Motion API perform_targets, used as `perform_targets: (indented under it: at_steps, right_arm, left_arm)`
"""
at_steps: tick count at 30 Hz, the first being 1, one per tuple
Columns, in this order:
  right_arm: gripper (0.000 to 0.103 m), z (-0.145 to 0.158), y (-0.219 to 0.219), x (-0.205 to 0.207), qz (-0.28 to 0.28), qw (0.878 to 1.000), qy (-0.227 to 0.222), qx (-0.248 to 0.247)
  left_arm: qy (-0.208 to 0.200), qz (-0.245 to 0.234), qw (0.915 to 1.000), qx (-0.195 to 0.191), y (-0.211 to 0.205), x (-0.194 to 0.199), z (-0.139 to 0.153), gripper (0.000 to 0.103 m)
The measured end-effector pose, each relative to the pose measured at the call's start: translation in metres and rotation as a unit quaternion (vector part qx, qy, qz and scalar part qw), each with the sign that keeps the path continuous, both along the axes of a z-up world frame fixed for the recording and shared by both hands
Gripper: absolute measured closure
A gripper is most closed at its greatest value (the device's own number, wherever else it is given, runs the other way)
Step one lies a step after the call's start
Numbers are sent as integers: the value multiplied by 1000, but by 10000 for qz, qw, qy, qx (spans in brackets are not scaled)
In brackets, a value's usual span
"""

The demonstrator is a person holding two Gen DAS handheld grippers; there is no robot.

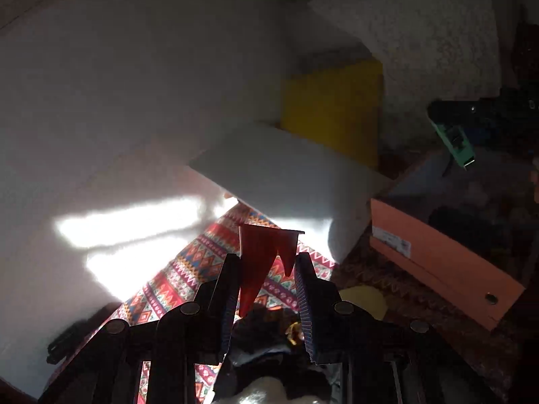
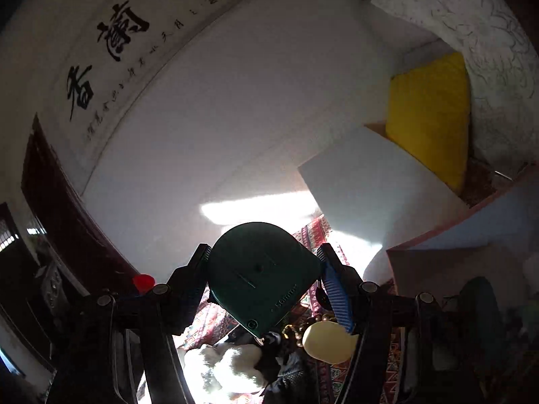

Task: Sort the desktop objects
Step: 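Carry the red piece and tape measure into the orange box and open both grippers, then grasp the white battery card with the left gripper while the right grasps the LED bulb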

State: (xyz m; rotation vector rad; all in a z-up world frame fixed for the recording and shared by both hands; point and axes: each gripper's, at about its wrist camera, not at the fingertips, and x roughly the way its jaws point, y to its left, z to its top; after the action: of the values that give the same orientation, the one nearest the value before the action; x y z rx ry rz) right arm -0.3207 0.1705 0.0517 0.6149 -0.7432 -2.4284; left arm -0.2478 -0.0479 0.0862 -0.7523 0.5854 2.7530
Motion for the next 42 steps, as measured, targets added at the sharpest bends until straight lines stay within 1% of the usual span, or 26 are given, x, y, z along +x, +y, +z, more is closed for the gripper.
perform_targets:
  at_steps: [3,4,5,7,9,11,13,15,17,18,19,20,21,22,27,30,33,36,39,40,42]
  right_arm:
    - [36,-11,41,2,-298,9995,-117,-52]
    - [36,-14,55,3,-432,9990,-144,-35]
    - [36,-16,71,4,-621,9979,-178,22]
    - [36,-23,99,5,-1036,9941,-275,168]
    - [36,-32,127,3,-1363,9897,-415,151]
    - [36,-42,153,1,-1554,9863,-557,66]
    - [36,-51,170,-2,-1686,9833,-689,39]
    - [36,-57,178,-6,-1756,9810,-825,103]
    - [35,-59,178,-14,-1743,9789,-994,377]
    - [34,-62,179,-15,-1819,9764,-1062,471]
    - [29,-64,179,-14,-1947,9732,-1107,511]
    - [18,-65,176,-15,-2028,9714,-1115,531]
    - [16,-63,175,-15,-2047,9712,-1082,569]
    - [16,-61,172,-14,-2036,9718,-1031,600]
    - [16,-56,153,-14,-1904,9754,-913,635]
    - [16,-49,129,-15,-1726,9788,-831,721]
    - [16,-41,100,-13,-1514,9824,-702,844]
    - [16,-33,62,-10,-1166,9875,-543,916]
    - [16,-29,20,-10,-619,9933,-436,876]
    - [16,-30,5,-11,-427,9946,-441,833]
    - [16,-34,-25,-15,-60,9957,-495,779]
  left_arm:
    - [93,-417,9991,-19,58,-13,-5,75]
    - [59,-567,9984,47,75,-17,-8,75]
    - [8,-712,9974,146,92,-24,-11,75]
    - [-97,-948,9952,226,125,-37,-21,75]
    - [-249,-1151,9926,282,160,-47,-32,75]
    - [-404,-1344,9897,272,190,-56,-46,75]
    - [-521,-1477,9874,224,219,-60,-61,75]
    - [-694,-1553,9851,263,239,-66,-76,74]
    - [-870,-1528,9841,252,256,-72,-89,72]
    - [-928,-1518,9837,252,260,-74,-94,57]
    - [-899,-1502,9842,275,264,-75,-98,43]
    - [-806,-1494,9850,323,264,-73,-98,20]
    - [-673,-1473,9860,391,261,-70,-97,13]
    - [-597,-1450,9866,450,259,-69,-97,13]
    - [-538,-1154,9899,630,236,-64,-91,13]
    - [-522,-954,9911,768,214,-56,-90,13]
    - [-601,-704,9914,927,189,-48,-98,13]
    - [-684,-325,9925,963,152,-39,-109,13]
    - [-795,168,9918,987,104,-30,-116,13]
    - [-816,322,9914,966,87,-27,-117,13]
    - [-863,585,9914,793,51,-20,-120,13]
